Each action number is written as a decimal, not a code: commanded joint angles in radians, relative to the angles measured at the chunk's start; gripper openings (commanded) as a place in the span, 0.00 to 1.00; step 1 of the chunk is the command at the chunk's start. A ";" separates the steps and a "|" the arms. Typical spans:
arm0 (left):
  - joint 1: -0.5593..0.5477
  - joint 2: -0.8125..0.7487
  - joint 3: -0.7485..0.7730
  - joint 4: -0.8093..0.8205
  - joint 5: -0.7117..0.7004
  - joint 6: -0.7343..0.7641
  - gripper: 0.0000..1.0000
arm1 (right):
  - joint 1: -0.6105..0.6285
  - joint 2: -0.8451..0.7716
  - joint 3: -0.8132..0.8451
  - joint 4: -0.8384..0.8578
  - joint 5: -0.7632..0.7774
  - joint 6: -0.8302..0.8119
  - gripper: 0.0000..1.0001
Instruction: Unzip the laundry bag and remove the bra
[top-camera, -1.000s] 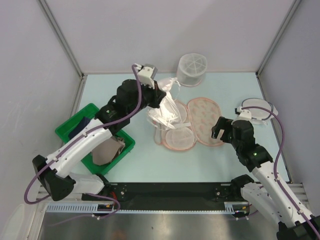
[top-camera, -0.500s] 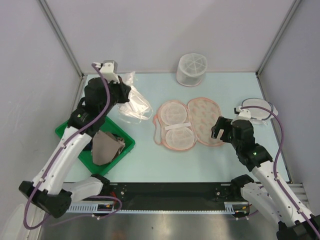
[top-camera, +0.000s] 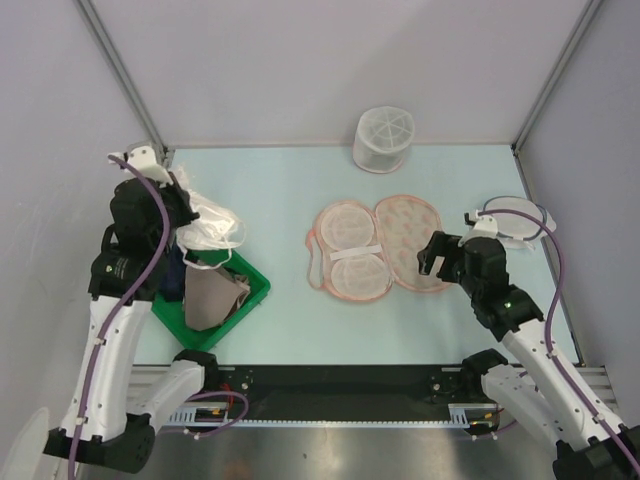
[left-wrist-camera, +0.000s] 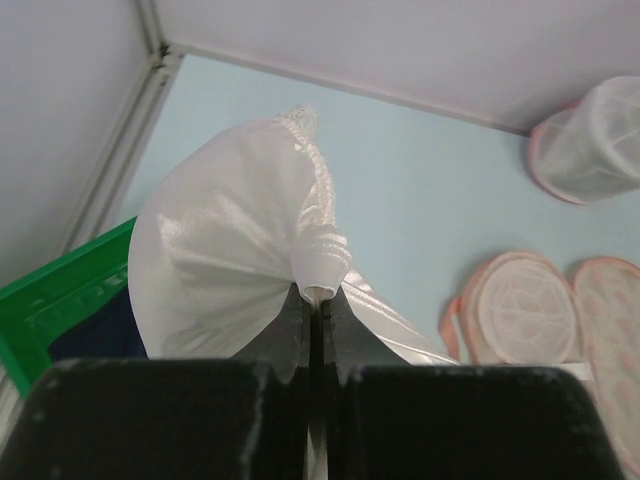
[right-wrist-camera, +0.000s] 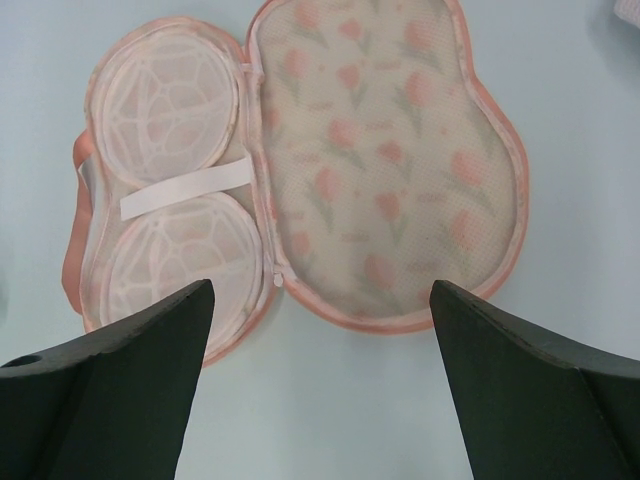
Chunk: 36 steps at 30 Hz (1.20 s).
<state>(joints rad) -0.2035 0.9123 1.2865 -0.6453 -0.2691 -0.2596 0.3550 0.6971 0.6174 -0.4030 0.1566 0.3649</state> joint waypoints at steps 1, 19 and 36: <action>0.101 -0.049 -0.018 -0.080 -0.035 0.032 0.00 | -0.007 0.005 0.025 0.062 -0.025 -0.007 0.95; 0.303 -0.047 -0.309 0.047 0.056 0.039 0.00 | -0.008 0.028 -0.005 0.112 -0.068 -0.003 0.95; 0.454 0.137 -0.412 0.072 0.085 0.022 1.00 | -0.014 0.039 -0.021 0.131 -0.072 0.005 0.95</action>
<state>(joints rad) 0.2276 1.0531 0.8818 -0.5999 -0.1978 -0.2348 0.3450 0.7315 0.6022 -0.3153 0.0952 0.3656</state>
